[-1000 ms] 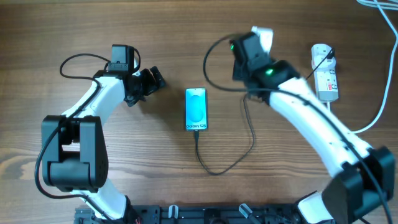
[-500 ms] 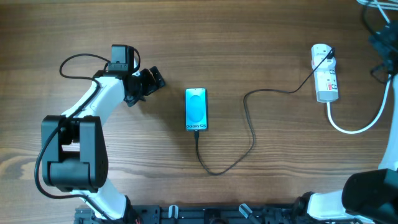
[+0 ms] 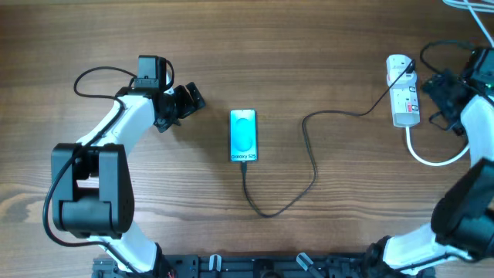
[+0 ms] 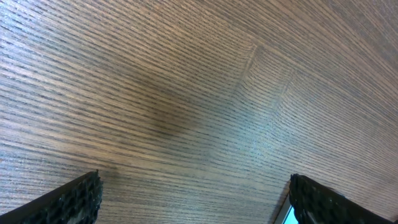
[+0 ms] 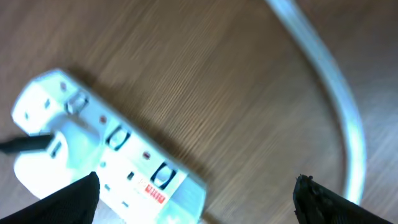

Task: Plug charger to phone and switch on socket
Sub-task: 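Move the right gripper over the power strip's rocker switch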

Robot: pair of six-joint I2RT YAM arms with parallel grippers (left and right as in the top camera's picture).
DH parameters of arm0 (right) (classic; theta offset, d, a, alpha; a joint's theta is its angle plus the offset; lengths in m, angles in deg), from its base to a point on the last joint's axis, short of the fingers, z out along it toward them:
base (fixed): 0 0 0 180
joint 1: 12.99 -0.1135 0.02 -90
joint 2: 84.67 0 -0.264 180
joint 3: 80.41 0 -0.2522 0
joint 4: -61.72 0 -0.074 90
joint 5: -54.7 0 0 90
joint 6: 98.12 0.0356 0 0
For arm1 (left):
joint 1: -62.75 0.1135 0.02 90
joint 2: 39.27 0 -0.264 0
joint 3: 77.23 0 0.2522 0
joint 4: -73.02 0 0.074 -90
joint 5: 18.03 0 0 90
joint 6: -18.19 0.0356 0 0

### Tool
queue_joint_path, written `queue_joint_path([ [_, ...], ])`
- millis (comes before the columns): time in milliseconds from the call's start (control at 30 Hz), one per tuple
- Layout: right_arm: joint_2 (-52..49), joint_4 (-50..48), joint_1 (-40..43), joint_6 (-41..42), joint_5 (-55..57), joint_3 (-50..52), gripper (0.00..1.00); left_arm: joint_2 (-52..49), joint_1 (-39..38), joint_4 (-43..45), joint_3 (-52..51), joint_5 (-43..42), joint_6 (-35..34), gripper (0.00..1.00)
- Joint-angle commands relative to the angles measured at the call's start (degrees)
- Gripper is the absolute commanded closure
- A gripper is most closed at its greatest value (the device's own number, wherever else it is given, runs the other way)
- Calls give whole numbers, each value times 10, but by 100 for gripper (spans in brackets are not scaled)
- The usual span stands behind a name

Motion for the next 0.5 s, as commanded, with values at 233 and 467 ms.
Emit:
queue_joint_path([
  [233, -113, 5, 5, -86, -58, -39, 0, 12, 3, 0, 0, -3, 5, 0],
  [467, -137, 130, 32, -102, -50, -180, 0, 12, 3, 0, 0, -3, 5, 0],
])
